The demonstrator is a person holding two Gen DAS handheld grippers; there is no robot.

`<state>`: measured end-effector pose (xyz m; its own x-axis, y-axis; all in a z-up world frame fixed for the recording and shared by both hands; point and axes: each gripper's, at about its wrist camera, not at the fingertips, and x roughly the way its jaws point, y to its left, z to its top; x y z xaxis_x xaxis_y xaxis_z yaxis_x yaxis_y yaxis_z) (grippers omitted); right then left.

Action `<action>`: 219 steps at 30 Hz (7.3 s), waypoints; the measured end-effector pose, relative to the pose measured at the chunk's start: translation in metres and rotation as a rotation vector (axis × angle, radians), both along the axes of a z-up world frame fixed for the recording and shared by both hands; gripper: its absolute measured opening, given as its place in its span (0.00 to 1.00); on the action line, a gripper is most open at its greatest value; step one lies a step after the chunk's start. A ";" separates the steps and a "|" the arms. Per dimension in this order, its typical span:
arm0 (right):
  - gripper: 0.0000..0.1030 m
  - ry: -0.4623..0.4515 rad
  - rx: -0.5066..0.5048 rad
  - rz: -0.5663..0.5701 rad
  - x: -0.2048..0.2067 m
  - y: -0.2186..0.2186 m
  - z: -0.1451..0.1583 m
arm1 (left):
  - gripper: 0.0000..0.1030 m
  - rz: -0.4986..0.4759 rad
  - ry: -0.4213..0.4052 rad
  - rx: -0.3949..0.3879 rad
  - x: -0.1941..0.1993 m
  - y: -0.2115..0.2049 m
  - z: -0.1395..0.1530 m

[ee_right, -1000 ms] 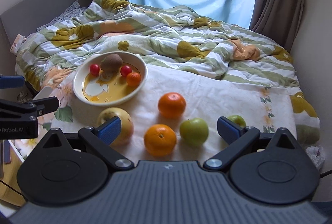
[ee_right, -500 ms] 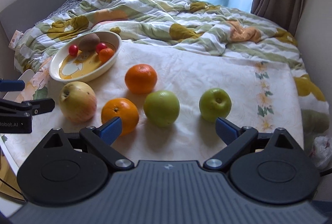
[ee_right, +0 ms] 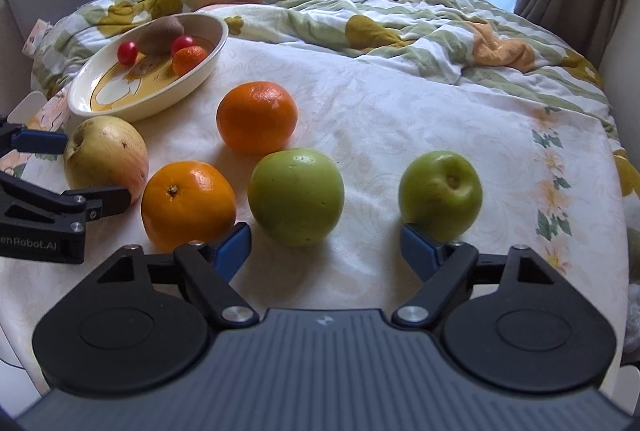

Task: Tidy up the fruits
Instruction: 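Move the left tool toward the pale apple while the right approaches the green apples, then grasp the pale yellow apple with the left tool while the right grasps a green apple, then lower both apples into the bowl and open both tools, then grasp a large orange with the left tool while the right grasps a mandarin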

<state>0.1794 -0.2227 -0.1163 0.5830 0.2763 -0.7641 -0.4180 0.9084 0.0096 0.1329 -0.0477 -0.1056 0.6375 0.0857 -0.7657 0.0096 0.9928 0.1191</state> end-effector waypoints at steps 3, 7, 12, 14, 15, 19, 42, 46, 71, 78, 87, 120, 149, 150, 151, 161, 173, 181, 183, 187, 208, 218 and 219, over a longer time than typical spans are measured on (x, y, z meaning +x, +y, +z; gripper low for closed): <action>0.83 -0.001 -0.003 0.030 0.003 0.003 -0.003 | 0.88 0.006 -0.001 -0.003 0.003 0.000 0.000; 0.83 -0.010 0.002 0.060 0.004 0.006 -0.003 | 0.85 0.007 -0.001 -0.003 0.005 -0.002 0.000; 0.77 -0.021 -0.005 0.100 0.007 0.011 -0.004 | 0.77 0.003 0.007 -0.003 0.004 -0.004 -0.001; 0.76 -0.023 -0.001 0.109 0.009 0.012 -0.004 | 0.77 0.006 0.009 -0.007 0.004 -0.004 -0.001; 0.76 -0.024 0.000 0.113 0.010 0.013 -0.004 | 0.77 0.009 0.009 -0.010 0.004 -0.004 -0.001; 0.75 -0.027 0.005 0.124 0.012 0.013 -0.004 | 0.77 0.010 0.009 -0.010 0.004 -0.004 -0.001; 0.69 -0.025 0.032 0.112 0.008 0.009 0.002 | 0.76 0.054 0.002 -0.025 -0.016 -0.003 0.007; 0.69 -0.042 0.026 0.113 -0.002 0.009 0.010 | 0.76 0.058 -0.017 -0.033 -0.026 -0.002 0.016; 0.69 -0.147 0.040 0.063 -0.068 0.038 0.097 | 0.76 0.066 -0.189 -0.074 -0.076 0.047 0.104; 0.69 -0.157 0.063 0.018 -0.069 0.072 0.119 | 0.76 0.026 -0.198 -0.085 -0.058 0.085 0.119; 0.69 -0.138 0.100 -0.043 -0.043 0.131 0.123 | 0.76 -0.039 -0.163 -0.079 -0.014 0.133 0.112; 0.69 0.000 0.063 -0.248 0.066 0.178 0.060 | 0.77 -0.307 0.045 0.002 0.095 0.144 0.015; 0.69 0.046 0.067 -0.046 0.063 0.218 0.038 | 0.99 -0.204 -0.003 -0.083 0.043 0.176 0.040; 0.69 0.047 0.062 -0.041 0.063 0.219 0.036 | 0.99 -0.204 -0.006 -0.079 0.041 0.176 0.039; 0.69 0.049 0.060 -0.036 0.063 0.221 0.034 | 0.99 -0.204 -0.007 -0.077 0.041 0.175 0.039; 0.93 0.019 0.059 -0.043 0.057 0.223 0.032 | 0.99 -0.201 -0.015 -0.067 0.033 0.178 0.040; 1.00 -0.055 0.026 -0.092 0.036 0.217 0.058 | 0.99 -0.202 -0.041 -0.089 0.012 0.176 0.055; 1.00 -0.117 0.067 -0.163 0.008 0.184 0.093 | 0.99 -0.169 -0.099 -0.072 -0.013 0.160 0.082; 1.00 -0.134 0.076 -0.175 -0.002 0.171 0.102 | 0.99 -0.153 -0.115 -0.068 -0.021 0.153 0.090; 1.00 -0.162 0.088 -0.192 -0.023 0.142 0.117 | 0.99 -0.121 -0.148 -0.054 -0.040 0.133 0.104; 1.00 -0.165 0.017 -0.207 -0.117 -0.037 0.108 | 1.00 -0.106 -0.135 -0.052 -0.087 -0.032 0.094; 1.00 -0.067 -0.001 -0.224 -0.117 -0.068 0.059 | 1.00 -0.157 -0.050 -0.047 -0.049 -0.065 0.044; 1.00 -0.059 -0.005 -0.227 -0.115 -0.069 0.053 | 1.00 -0.161 -0.040 -0.045 -0.042 -0.068 0.038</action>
